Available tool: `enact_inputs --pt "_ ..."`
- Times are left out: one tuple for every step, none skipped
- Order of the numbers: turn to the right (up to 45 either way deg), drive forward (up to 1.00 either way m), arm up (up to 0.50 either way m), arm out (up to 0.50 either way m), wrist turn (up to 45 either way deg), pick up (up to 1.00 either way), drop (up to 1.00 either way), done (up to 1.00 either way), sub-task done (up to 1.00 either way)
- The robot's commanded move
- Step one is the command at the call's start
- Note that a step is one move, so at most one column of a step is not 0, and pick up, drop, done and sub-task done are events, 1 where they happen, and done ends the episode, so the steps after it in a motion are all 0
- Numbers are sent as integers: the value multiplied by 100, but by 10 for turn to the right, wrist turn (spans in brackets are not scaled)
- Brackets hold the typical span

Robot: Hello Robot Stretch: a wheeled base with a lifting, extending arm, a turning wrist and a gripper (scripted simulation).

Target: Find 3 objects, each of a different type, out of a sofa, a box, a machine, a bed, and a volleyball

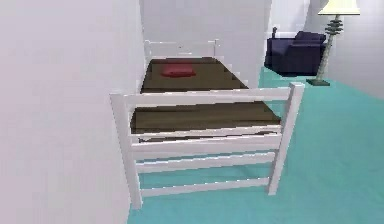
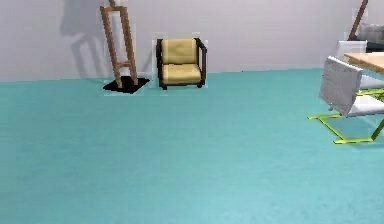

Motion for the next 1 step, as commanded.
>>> enact_inputs --pt "450 0 0 0 0 0 0 0 0"
